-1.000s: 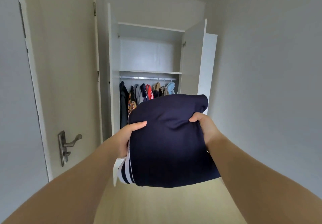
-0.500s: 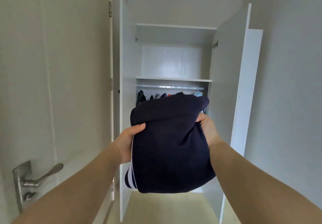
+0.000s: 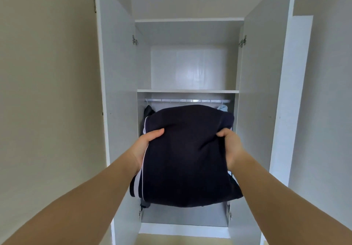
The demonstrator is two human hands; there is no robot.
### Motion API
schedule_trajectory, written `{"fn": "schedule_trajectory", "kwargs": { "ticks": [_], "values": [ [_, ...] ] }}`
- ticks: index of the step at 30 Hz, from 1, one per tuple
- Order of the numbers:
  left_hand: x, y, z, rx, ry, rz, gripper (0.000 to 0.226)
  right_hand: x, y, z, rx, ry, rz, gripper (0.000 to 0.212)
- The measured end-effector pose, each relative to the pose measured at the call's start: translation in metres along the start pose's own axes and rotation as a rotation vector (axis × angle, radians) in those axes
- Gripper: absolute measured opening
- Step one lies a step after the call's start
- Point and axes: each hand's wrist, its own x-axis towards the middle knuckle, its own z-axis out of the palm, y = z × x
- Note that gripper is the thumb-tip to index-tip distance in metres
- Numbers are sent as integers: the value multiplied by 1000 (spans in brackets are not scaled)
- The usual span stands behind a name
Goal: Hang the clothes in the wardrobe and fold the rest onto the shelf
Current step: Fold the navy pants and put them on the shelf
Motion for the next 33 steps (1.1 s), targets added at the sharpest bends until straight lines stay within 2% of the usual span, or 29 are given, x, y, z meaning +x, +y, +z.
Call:
{"fn": "schedule_trajectory", "kwargs": {
  "ticks": [3,6,11,16,22,26,33],
  "values": [
    [42,6,21,44,-10,1,47,27,-4,-28,-24,-16,5,27],
    [81,8,42,61,-29,-20,32,43,-10,-54,-40,-66,-1,21],
    [138,1,51,73,-73,-52,23,78,-14,-65,-162,-78,-18,39],
    [200,15,18,70,-48,-58,15,141,-7,-35,-168,39,-126,41],
    [290,57,-43,99,-33,-128,16,251,-20,26,-209,61,-181,39],
    [351,99,-77,124,-20,-28,14,324,-28,72,-171,40,-238,37],
    [455,148,-109,121,11,132,29,431,-51,116,-166,-49,-321,33]
  ]
}}
